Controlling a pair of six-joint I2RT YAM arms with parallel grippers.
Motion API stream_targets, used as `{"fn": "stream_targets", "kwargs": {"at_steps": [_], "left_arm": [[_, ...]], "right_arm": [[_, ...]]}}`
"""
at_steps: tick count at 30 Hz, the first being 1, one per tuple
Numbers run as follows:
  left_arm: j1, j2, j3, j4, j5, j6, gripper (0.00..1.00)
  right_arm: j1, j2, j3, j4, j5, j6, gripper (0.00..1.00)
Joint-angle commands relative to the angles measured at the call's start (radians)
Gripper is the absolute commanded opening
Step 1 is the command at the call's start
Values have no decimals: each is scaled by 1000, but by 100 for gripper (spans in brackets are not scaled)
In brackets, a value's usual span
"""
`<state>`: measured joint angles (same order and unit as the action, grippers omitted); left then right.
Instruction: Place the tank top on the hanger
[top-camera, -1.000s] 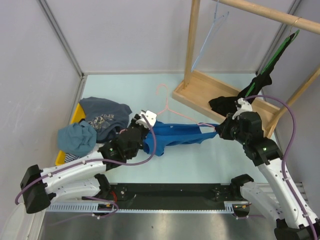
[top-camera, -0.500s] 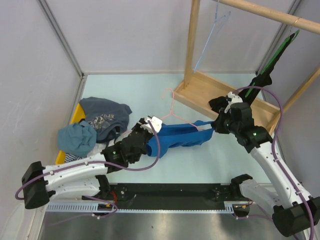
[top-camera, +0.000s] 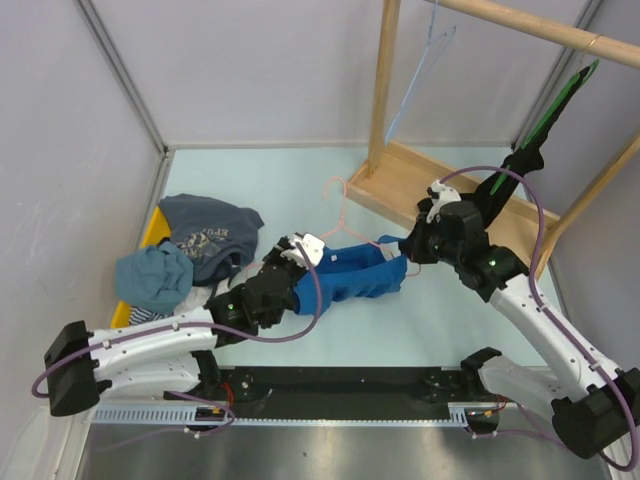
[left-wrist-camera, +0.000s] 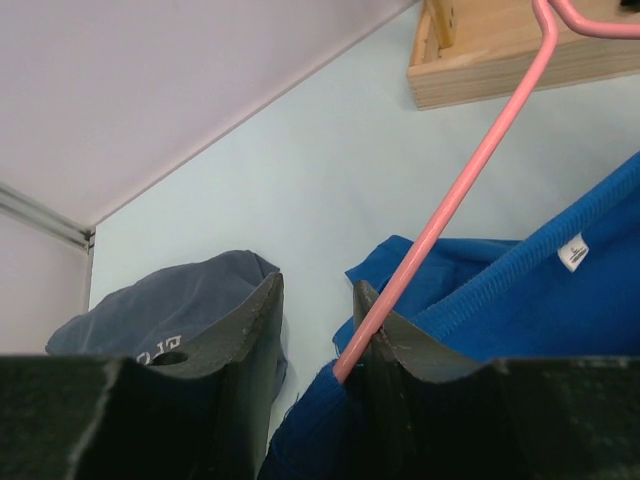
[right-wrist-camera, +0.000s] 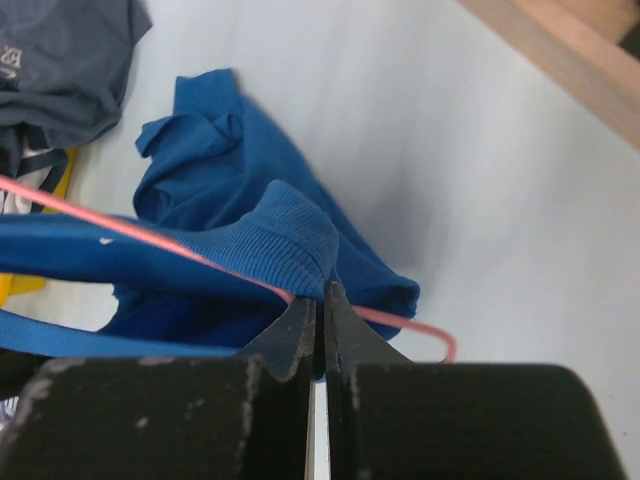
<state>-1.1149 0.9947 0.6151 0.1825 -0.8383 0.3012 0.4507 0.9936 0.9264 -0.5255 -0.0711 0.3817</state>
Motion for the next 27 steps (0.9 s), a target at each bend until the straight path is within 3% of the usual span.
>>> {"fn": "stream_targets", "kwargs": {"at_steps": [1,5,11,16,17,19,20,22,27], "left_arm": [[-6,-25,3,106,-65,-77,0],[-10,-54,-29,109,-64,-200,0],[-11,-99,-52,98,-62,-214,0],[-11,-87,-67,121,-53,-208,0],[-11,-85,-71,127,-50,-212,0],[-11,-80,-78,146,-48,-212,0],[-10,-79,-78,149,-48,-211,0],[-10,-70,-77,153,-41,-203,0],[-10,-51,-75,152,-12,-200,0]], "right_arm": [[51,4,49,70,31,32,0],[82,26,66,56,47,31,0],[91,13,51,68,4,36,1],[94,-16,61,87,-107,7,23],[94,-22,66,87,-139,-4,33],[94,-33,71,73,-193,-29,44],[92,-45,75,65,-205,-36,59],[94,-61,80,47,-217,-56,73],[82,-104,109,3,-254,-105,84]]}}
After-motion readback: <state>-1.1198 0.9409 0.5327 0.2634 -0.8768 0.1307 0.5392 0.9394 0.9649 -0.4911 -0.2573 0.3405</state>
